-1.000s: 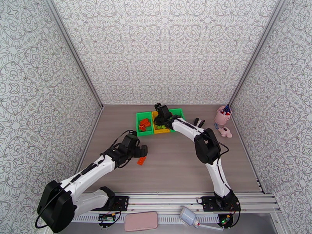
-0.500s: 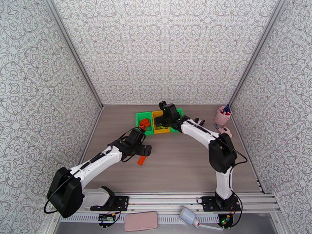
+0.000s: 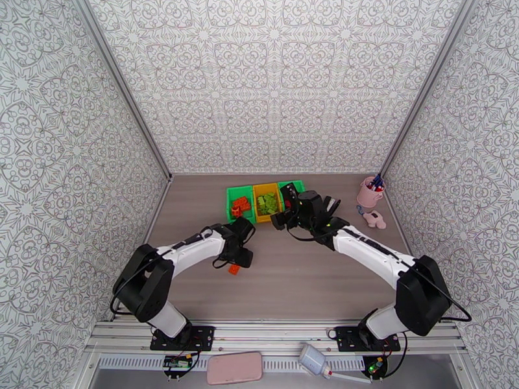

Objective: Sort the legos into containers by color

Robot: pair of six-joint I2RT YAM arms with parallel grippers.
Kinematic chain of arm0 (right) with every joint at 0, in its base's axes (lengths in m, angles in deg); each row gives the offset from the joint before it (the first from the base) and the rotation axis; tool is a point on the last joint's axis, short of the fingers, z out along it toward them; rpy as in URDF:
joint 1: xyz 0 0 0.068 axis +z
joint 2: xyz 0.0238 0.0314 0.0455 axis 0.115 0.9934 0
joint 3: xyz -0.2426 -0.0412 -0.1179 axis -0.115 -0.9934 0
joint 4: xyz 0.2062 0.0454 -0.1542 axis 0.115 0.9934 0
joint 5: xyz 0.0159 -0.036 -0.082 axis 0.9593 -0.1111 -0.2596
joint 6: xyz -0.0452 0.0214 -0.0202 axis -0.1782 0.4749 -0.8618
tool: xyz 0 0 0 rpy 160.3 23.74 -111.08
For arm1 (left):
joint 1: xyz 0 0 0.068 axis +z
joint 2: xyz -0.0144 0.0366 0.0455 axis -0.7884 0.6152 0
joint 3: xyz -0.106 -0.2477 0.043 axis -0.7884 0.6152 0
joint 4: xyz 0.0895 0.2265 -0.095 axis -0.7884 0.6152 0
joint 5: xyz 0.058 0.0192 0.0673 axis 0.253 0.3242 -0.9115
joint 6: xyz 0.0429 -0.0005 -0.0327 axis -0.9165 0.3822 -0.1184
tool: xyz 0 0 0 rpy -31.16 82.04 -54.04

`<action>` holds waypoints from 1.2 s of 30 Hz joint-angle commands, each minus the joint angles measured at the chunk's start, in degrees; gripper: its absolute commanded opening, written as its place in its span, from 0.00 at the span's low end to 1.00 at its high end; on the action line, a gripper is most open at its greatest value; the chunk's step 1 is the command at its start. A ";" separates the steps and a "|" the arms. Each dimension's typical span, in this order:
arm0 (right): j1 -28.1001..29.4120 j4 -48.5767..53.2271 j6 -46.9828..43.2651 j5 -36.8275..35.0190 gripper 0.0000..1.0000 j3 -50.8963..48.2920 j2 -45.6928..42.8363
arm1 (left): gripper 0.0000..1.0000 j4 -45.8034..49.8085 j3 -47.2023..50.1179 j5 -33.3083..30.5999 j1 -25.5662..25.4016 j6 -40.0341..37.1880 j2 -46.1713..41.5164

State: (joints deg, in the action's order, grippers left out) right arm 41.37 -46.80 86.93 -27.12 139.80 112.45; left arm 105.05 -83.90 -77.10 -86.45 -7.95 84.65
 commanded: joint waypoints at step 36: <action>-0.31 -2.88 -0.02 10.00 0.98 -7.36 -8.43 | 0.30 -10.37 2.46 -2.01 0.37 0.86 -7.91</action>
State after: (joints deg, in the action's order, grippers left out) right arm 41.37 -48.92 88.39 -21.35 134.01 106.44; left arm 101.18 -82.51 -77.99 -86.40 -7.54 81.07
